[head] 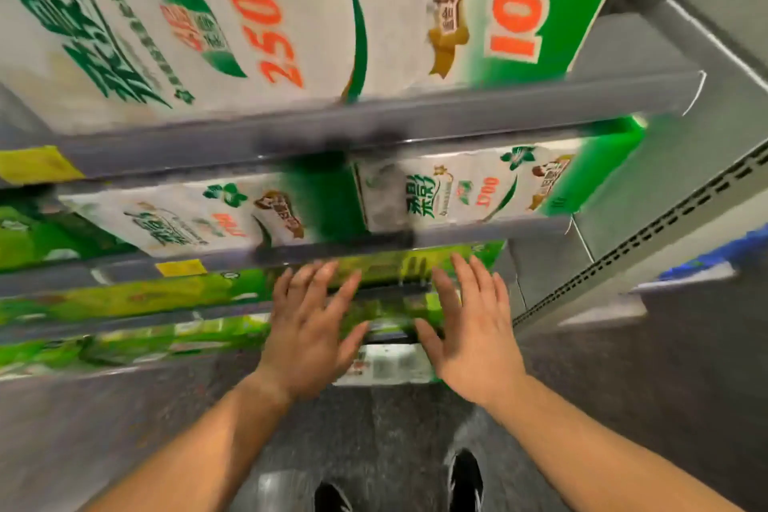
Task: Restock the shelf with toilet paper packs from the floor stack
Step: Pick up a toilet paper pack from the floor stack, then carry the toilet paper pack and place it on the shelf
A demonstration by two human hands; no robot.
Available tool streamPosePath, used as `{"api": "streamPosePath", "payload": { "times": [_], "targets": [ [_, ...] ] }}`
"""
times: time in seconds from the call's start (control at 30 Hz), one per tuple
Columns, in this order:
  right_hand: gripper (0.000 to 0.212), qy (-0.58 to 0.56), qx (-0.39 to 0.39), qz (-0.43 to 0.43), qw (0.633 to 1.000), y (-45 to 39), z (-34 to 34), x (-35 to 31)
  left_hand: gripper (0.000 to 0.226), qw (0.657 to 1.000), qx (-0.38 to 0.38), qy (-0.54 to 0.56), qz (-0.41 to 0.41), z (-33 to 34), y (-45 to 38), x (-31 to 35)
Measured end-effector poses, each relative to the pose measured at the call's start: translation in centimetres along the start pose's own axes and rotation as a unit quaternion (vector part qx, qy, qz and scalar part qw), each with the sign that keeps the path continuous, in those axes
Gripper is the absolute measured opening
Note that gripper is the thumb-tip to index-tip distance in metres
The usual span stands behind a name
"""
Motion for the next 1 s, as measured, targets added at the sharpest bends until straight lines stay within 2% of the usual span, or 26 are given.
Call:
{"api": "streamPosePath", "payload": {
  "times": [0.17,0.33,0.53,0.63,0.8,0.9,1.0],
  "targets": [
    [0.07,0.008,-0.132,0.03,0.991,4.2,14.7,5.1,0.067,0.983,-0.171,0.017,-0.07,16.4,6.7,-1.9],
    [0.078,0.043,-0.191,0.053,0.979,6.7,30.0,11.4,0.074,0.96,-0.251,0.016,-0.126,32.6,12.9,-3.9],
    [0.083,0.054,-0.256,0.065,0.963,6.9,46.9,17.5,0.088,0.935,-0.331,-0.008,-0.123,50.5,15.5,-7.3],
    [0.09,0.058,-0.299,0.067,0.95,7.5,53.6,19.3,0.106,0.92,-0.376,-0.019,-0.107,57.2,15.4,-8.6],
    [0.119,0.09,-0.344,0.048,0.933,8.5,62.1,21.7,0.134,0.891,-0.442,-0.079,-0.072,65.5,16.1,-10.7],
    [0.129,0.101,-0.365,0.03,0.925,8.2,64.7,22.6,0.142,0.891,-0.444,-0.068,-0.069,68.5,16.9,-11.4],
    [0.131,0.117,-0.361,0.019,0.925,7.4,66.6,23.3,0.146,0.903,-0.424,-0.043,-0.065,70.5,16.8,-11.6]
  ]
}}
Point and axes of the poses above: each hand's wrist, its own y-axis away from the middle knuckle, its own z-axis out of the palm, x = y × z, the point moved 8 cm from there along -y, towards the middle knuckle
